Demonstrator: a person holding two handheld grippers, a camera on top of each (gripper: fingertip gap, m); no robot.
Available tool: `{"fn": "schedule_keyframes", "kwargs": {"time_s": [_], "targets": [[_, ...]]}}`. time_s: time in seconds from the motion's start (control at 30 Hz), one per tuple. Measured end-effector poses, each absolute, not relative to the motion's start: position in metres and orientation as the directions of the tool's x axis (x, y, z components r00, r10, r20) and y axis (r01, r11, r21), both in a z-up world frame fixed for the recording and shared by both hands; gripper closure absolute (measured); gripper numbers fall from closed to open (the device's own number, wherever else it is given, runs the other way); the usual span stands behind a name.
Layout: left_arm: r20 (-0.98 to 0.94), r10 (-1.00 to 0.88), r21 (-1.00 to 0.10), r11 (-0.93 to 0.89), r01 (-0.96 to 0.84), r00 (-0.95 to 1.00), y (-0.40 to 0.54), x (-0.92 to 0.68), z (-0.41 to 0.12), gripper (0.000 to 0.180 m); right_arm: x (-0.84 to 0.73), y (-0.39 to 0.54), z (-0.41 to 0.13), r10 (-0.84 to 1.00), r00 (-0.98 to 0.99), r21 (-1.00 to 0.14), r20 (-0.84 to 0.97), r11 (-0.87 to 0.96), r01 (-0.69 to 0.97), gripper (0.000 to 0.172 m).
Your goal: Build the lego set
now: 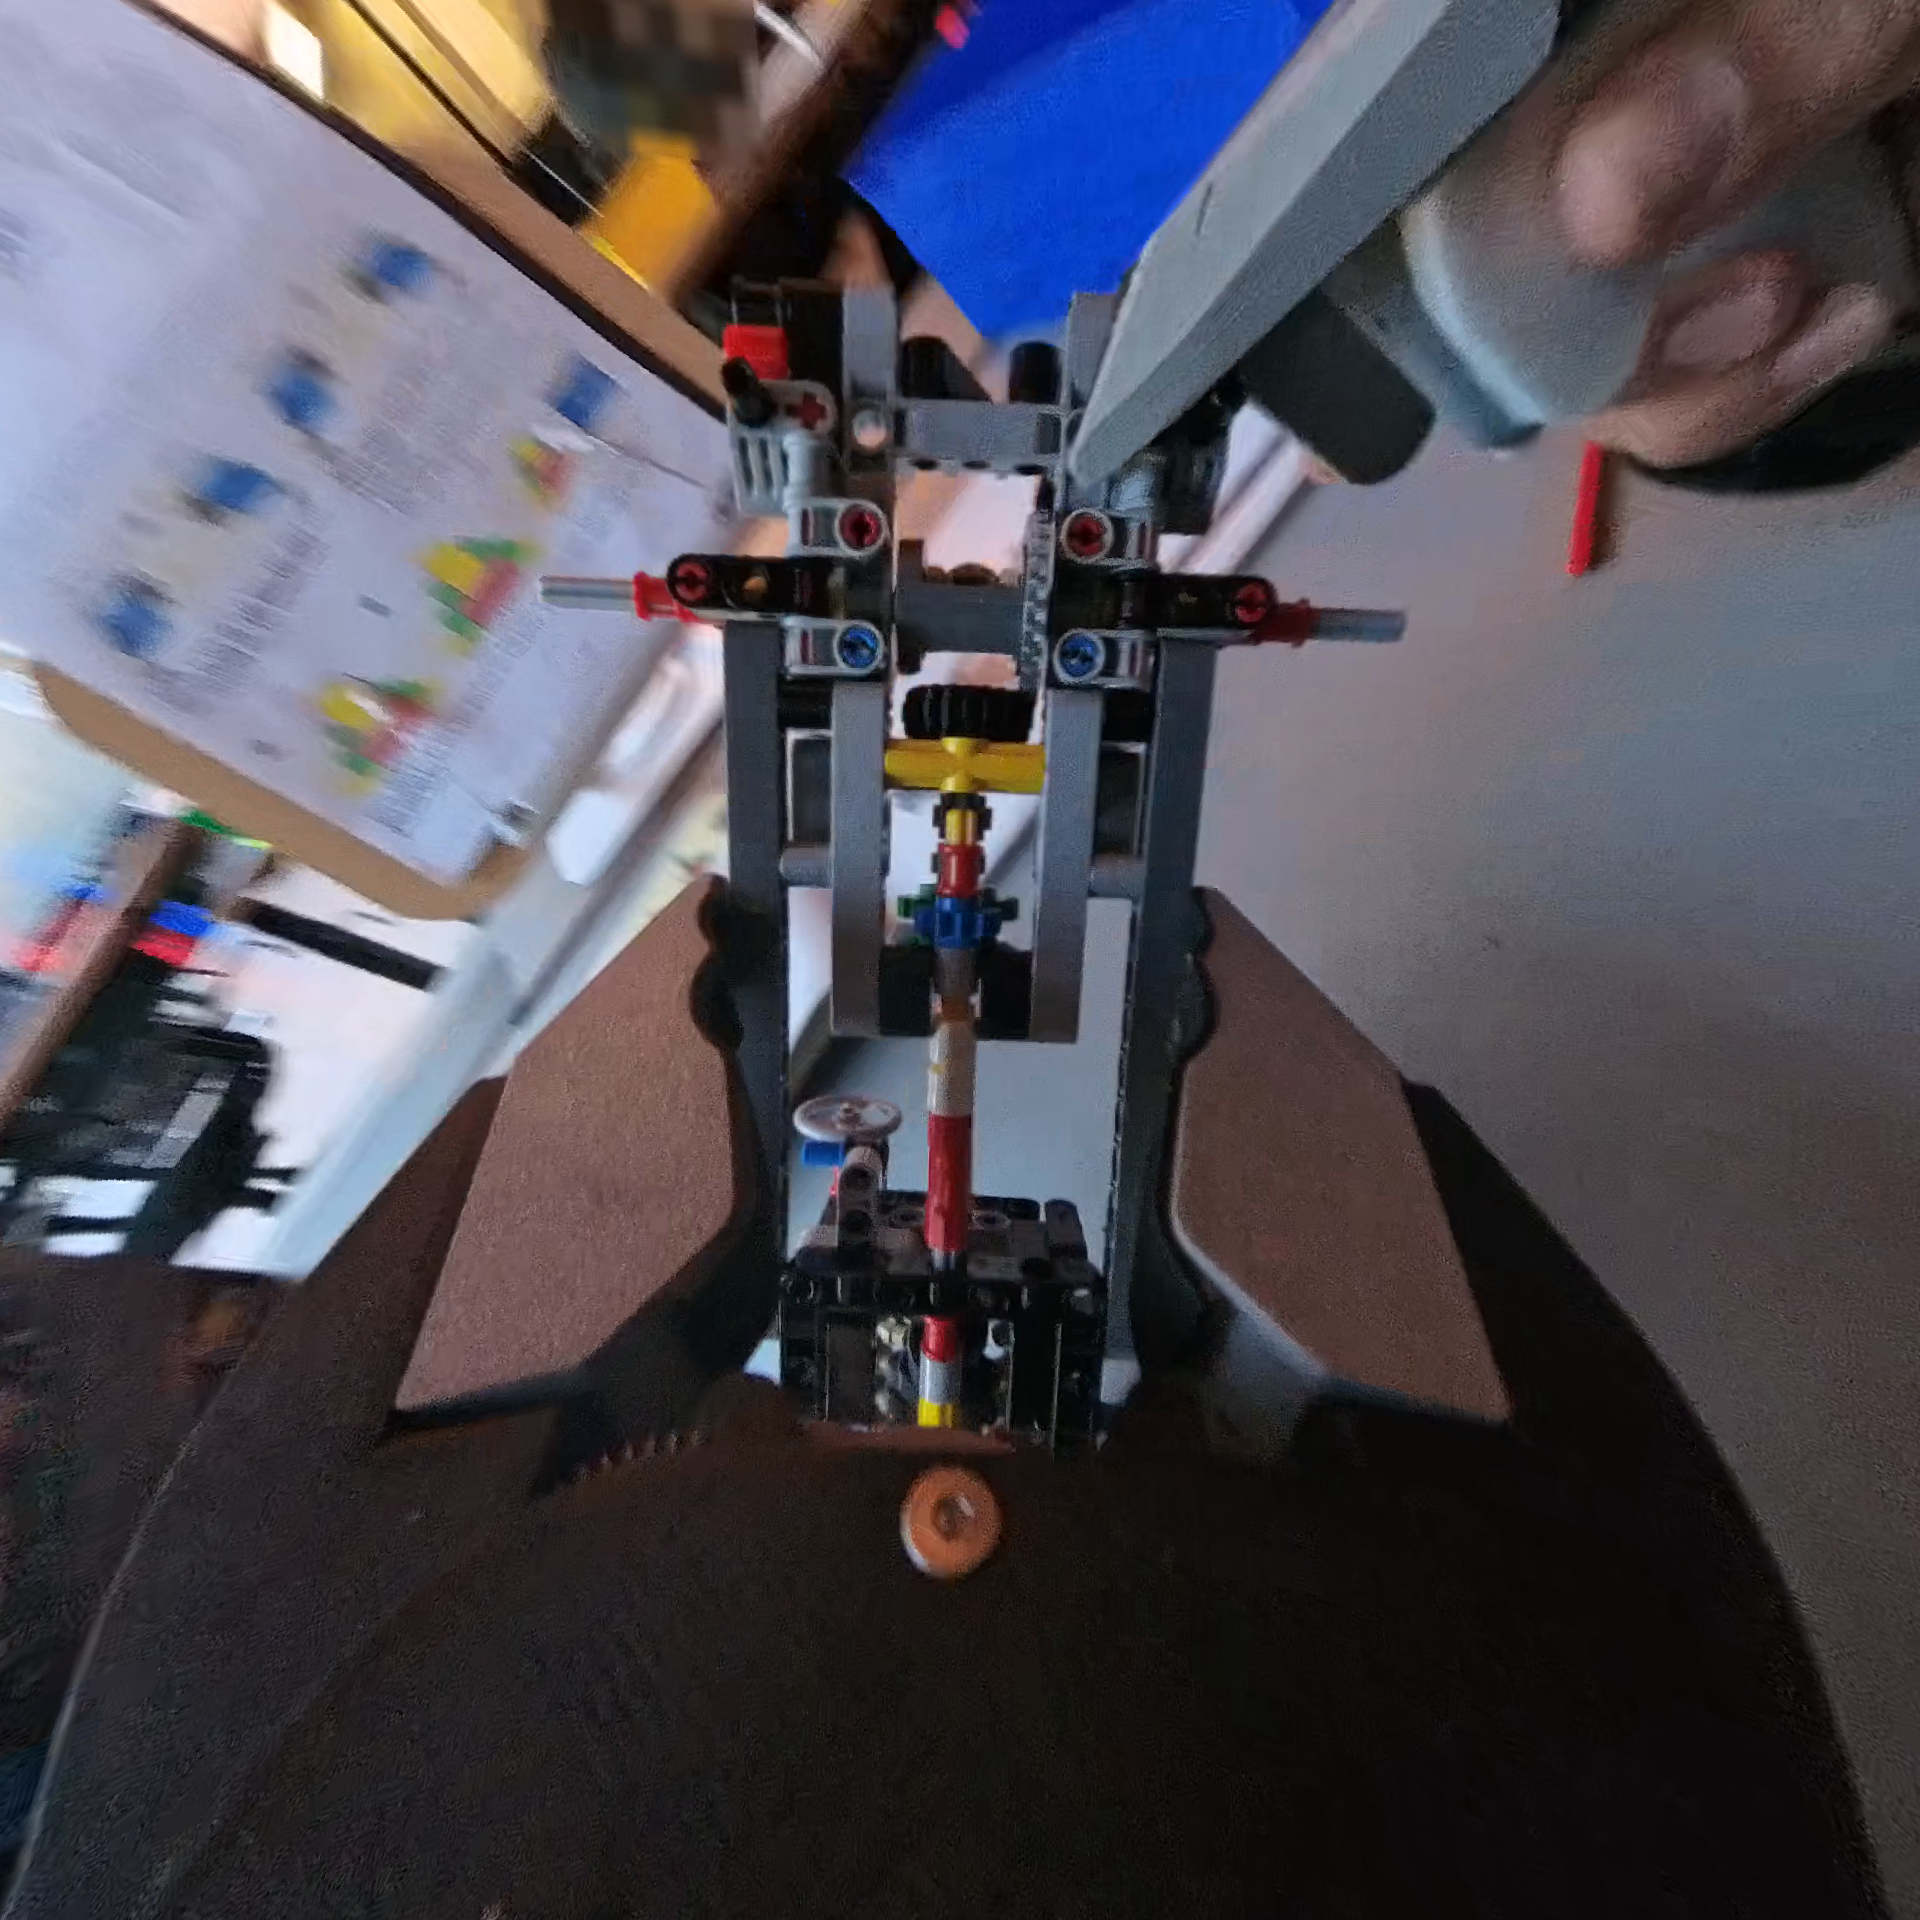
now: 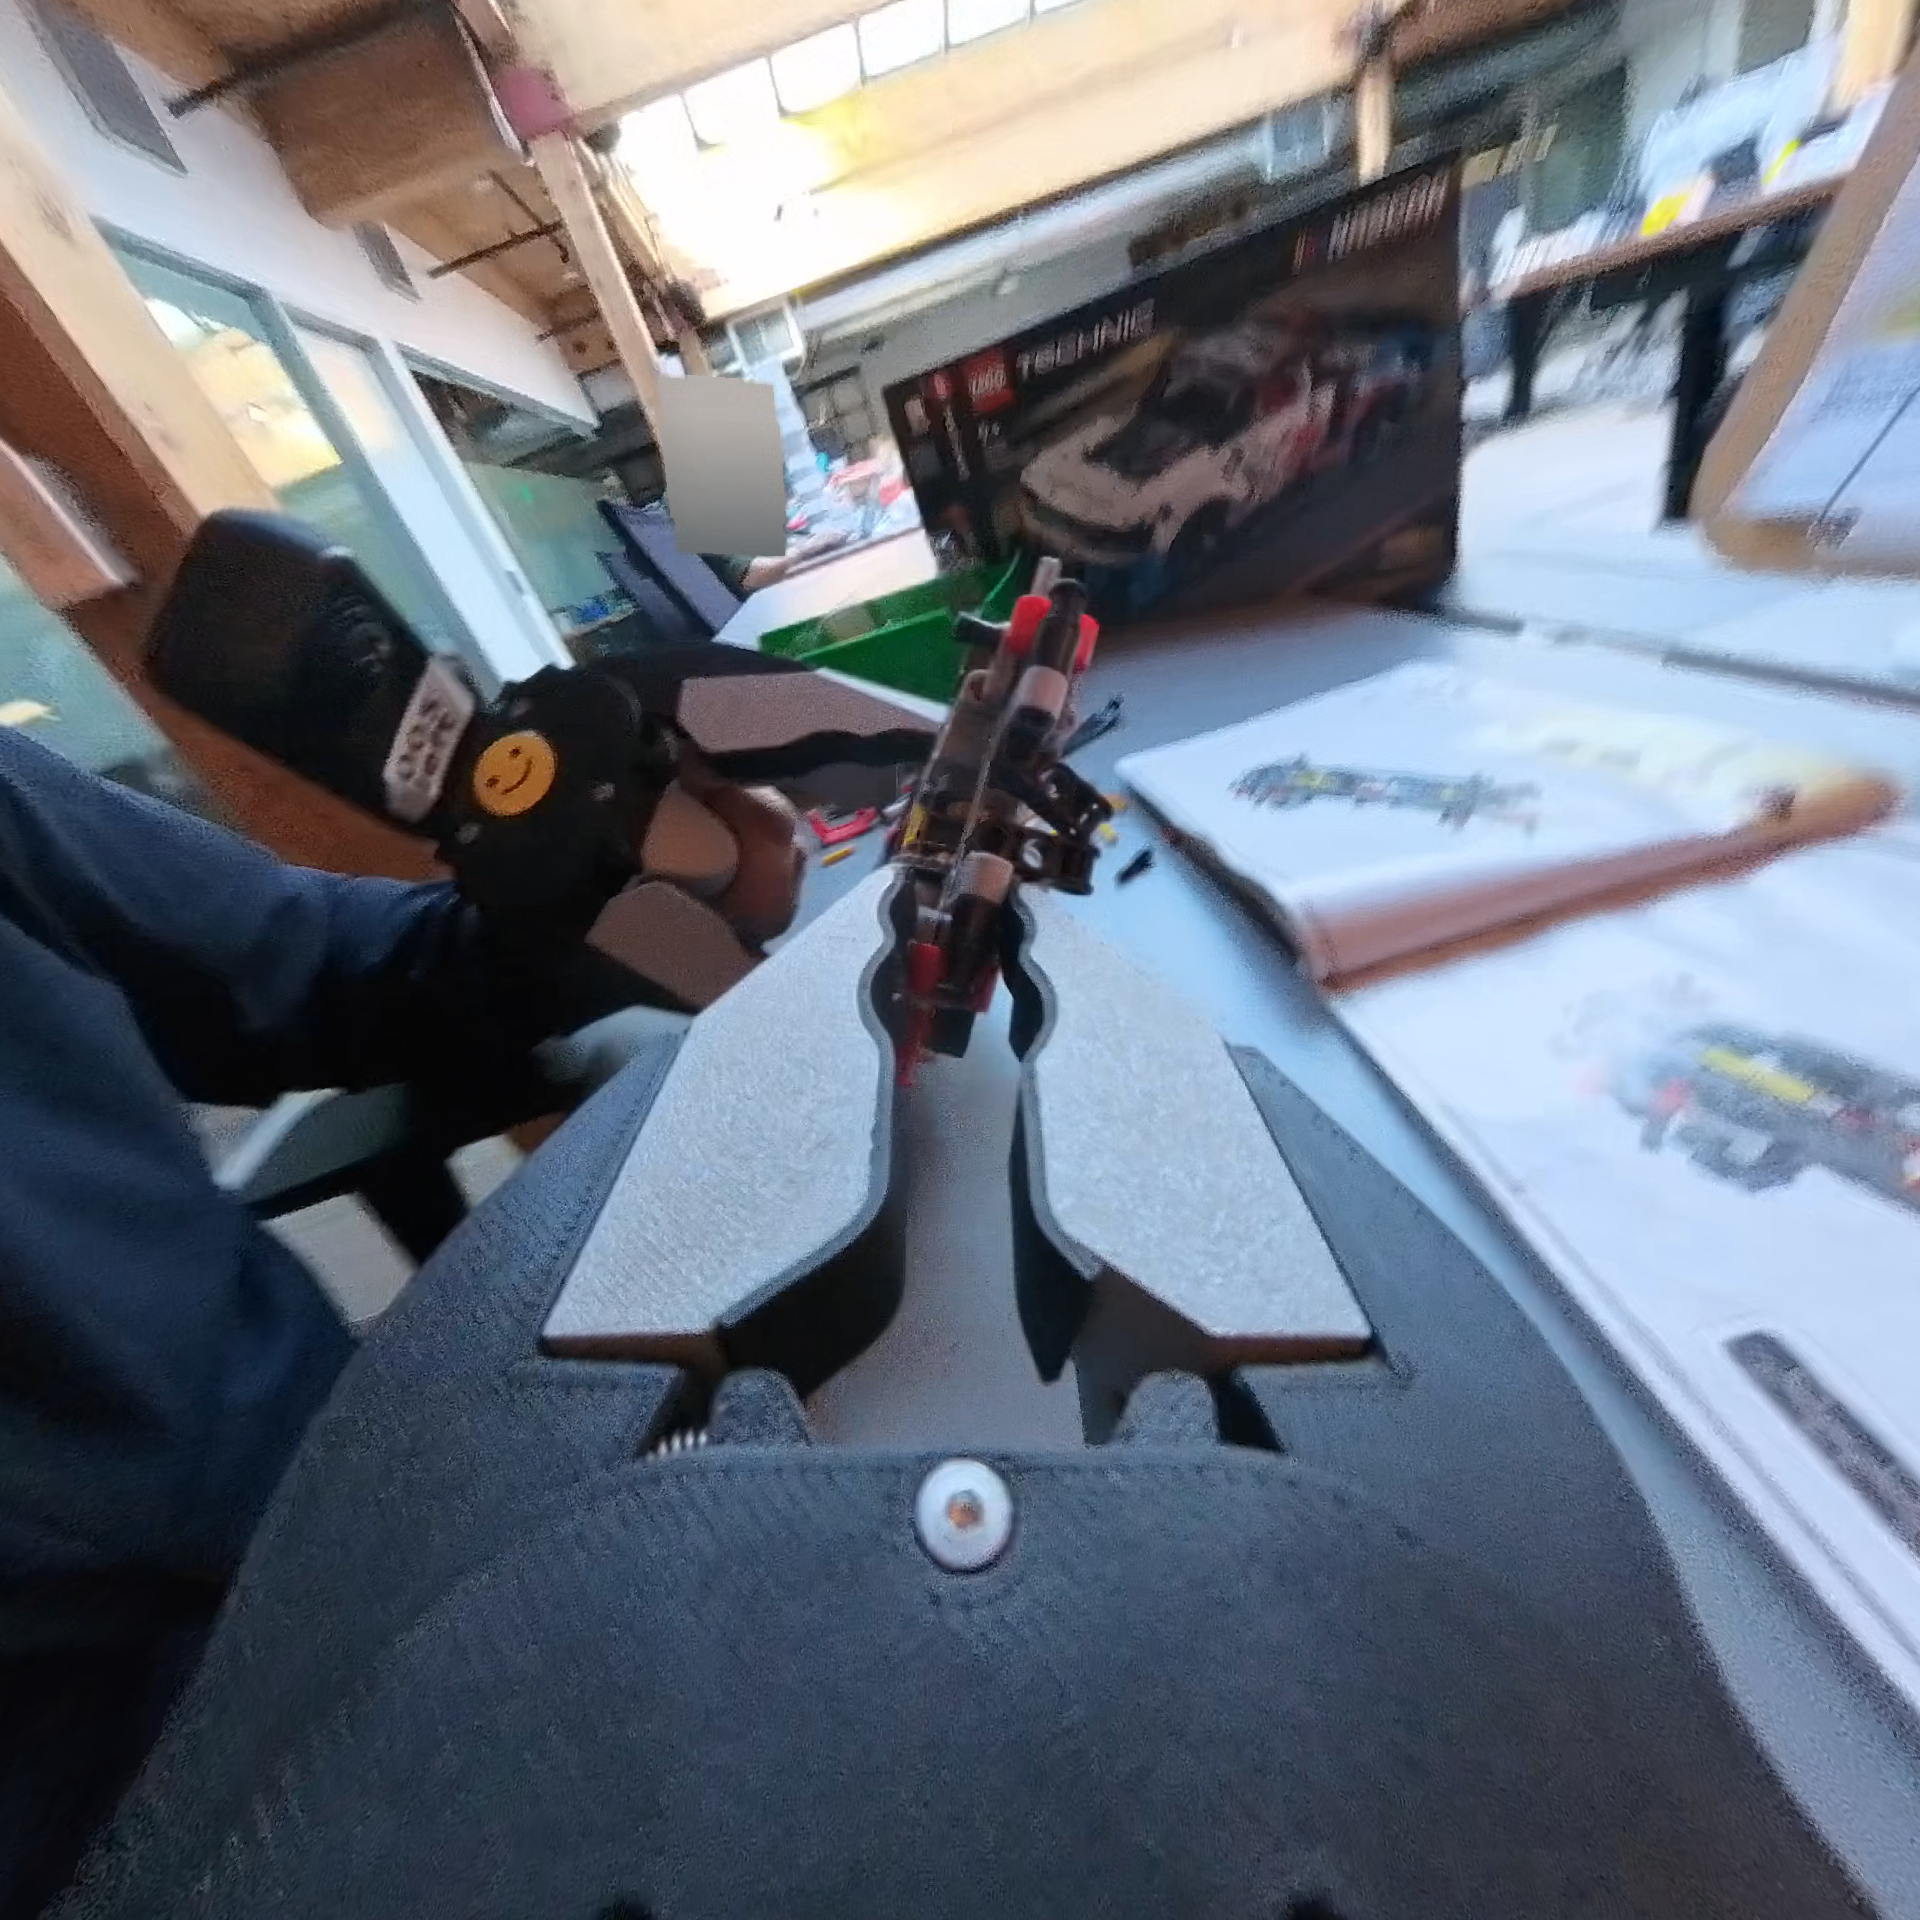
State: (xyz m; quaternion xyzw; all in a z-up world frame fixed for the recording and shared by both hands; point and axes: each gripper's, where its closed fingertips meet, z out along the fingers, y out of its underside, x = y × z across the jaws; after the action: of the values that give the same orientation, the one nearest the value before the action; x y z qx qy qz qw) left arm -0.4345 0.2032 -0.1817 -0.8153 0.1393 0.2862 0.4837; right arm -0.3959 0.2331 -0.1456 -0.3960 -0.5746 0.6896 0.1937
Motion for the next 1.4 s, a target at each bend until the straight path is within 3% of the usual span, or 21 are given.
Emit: {"fn": "schedule_keyframes", "kwargs": {"time_s": [0.1,0.13,0.17,0.2,0.23,0.27,0.33,0.43,0.57,0.67,0.77,0.93,1.07,1.17,1.3,1.4], "targets": [[-0.382,-0.1,-0.717,-0.595,-0.363,0.919,0.204,-0.429,-0.192,0.097,-0.383,0.244,-0.139,0.608,-0.681,-0.912,-0.408,-0.312,0.267,0.15],[-0.264,-0.162,-0.709,-0.636,-0.305,0.951,0.202,-0.424,-0.196,0.097,-0.38,0.251,-0.135,0.621,-0.683,-0.921,-0.385,-0.303,0.243,0.142],[-0.126,-0.216,-0.698,-0.674,-0.241,0.968,0.199,-0.418,-0.2,0.097,-0.375,0.259,-0.131,0.642,-0.676,-0.931,-0.362,-0.293,0.219,0.122],[0.023,-0.258,-0.683,-0.71,-0.173,0.966,0.196,-0.413,-0.203,0.097,-0.368,0.259,-0.13,0.649,-0.693,-0.948,-0.314,-0.246,0.2,0.121],[0.184,-0.309,-0.644,-0.755,-0.123,0.933,0.19,-0.405,-0.206,0.097,-0.364,0.257,-0.134,0.669,-0.698,-0.966,-0.256,-0.168,0.194,0.122],[0.358,-0.358,-0.571,-0.815,-0.101,0.862,0.179,-0.394,-0.21,0.097,-0.362,0.255,-0.139,0.692,-0.696,-0.979,-0.192,-0.082,0.188,0.112],[0.602,-0.364,-0.443,-0.893,-0.082,0.711,0.165,-0.385,-0.214,0.097,-0.354,0.242,-0.146,0.696,-0.718,-0.988,-0.01,0.105,0.116,0.117],[0.73,-0.309,-0.295,-0.947,-0.127,0.61,0.158,-0.386,-0.232,0.097,-0.343,0.222,-0.165,0.637,-0.726,-0.926,0.259,0.377,0.001,0.129],[0.813,-0.33,-0.271,-0.944,-0.189,0.479,0.158,-0.373,-0.23,0.097,-0.35,0.218,-0.191,0.591,-0.638,-0.806,0.494,0.586,-0.083,0.132],[0.832,-0.363,-0.284,-0.928,-0.239,0.42,0.158,-0.365,-0.228,0.097,-0.352,0.212,-0.201,0.559,-0.641,-0.782,0.526,0.614,-0.107,0.127],[0.846,-0.363,-0.292,-0.928,-0.23,0.39,0.163,-0.364,-0.226,0.097,-0.348,0.206,-0.202,0.527,-0.66,-0.775,0.535,0.618,-0.135,0.146],[0.795,-0.368,-0.311,-0.93,-0.197,0.481,0.174,-0.378,-0.23,0.093,-0.358,0.213,-0.209,0.607,-0.66,-0.825,0.443,0.564,-0.035,0.157],[0.406,-0.491,-0.542,-0.809,-0.23,0.771,0.2,-0.409,-0.216,0.096,-0.366,0.221,-0.205,0.677,-0.646,-0.875,0.353,0.484,0.029,0.157],[0.032,-0.522,-0.655,-0.655,-0.377,0.852,0.21,-0.408,-0.196,0.093,-0.366,0.22,-0.204,0.687,-0.658,-0.894,0.308,0.446,0.047,0.157],[-0.361,-0.536,-0.637,-0.456,-0.622,0.763,0.218,-0.379,-0.181,0.102,-0.368,0.22,-0.199,0.71,-0.67,-0.923,0.218,0.373,0.095,0.157],[-0.429,-0.552,-0.63,-0.384,-0.675,0.715,0.224,-0.362,-0.167,0.129,-0.369,0.22,-0.192,0.725,-0.674,-0.941,0.141,0.31,0.136,0.157]]}}
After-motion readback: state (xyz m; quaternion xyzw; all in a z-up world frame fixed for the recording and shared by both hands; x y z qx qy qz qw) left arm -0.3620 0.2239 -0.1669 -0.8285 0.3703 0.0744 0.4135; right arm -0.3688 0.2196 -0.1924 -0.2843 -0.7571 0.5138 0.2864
